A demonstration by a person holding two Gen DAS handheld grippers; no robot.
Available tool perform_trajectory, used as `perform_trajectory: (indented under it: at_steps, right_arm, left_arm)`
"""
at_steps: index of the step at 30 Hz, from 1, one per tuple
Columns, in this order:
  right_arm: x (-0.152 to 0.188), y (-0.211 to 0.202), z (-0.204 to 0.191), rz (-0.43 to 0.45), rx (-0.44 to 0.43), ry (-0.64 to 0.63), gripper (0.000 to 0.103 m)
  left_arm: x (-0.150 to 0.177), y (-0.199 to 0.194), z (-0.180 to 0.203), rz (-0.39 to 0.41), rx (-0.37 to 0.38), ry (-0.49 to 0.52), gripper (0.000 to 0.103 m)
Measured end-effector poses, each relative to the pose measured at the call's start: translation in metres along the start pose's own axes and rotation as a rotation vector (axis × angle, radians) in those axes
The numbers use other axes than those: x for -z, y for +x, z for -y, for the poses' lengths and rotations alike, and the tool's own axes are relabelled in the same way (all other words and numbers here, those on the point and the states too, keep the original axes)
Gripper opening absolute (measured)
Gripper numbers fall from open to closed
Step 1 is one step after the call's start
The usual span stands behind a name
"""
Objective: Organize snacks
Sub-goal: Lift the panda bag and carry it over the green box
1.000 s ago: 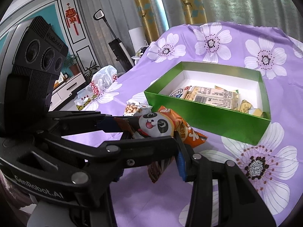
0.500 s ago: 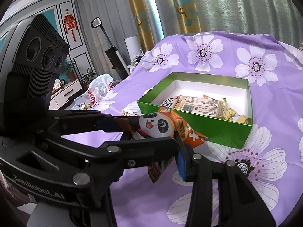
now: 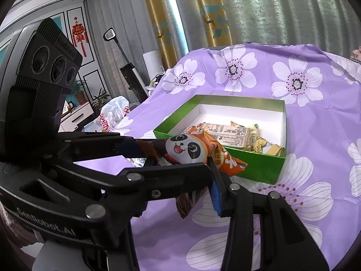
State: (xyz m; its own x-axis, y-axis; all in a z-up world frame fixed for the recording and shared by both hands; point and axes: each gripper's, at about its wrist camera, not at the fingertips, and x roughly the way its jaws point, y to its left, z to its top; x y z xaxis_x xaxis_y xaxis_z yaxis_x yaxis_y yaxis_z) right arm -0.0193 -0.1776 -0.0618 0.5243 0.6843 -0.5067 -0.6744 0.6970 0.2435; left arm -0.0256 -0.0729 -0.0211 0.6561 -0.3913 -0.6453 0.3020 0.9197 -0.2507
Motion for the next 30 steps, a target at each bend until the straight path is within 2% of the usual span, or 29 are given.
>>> perform_trajectory:
  at_steps: [30]
  right_arm:
    - [-0.034, 0.020, 0.020, 0.035, 0.033, -0.026, 0.045]
  left_arm:
    - [-0.040, 0.020, -0.016, 0.051, 0.005, 0.024, 0.056]
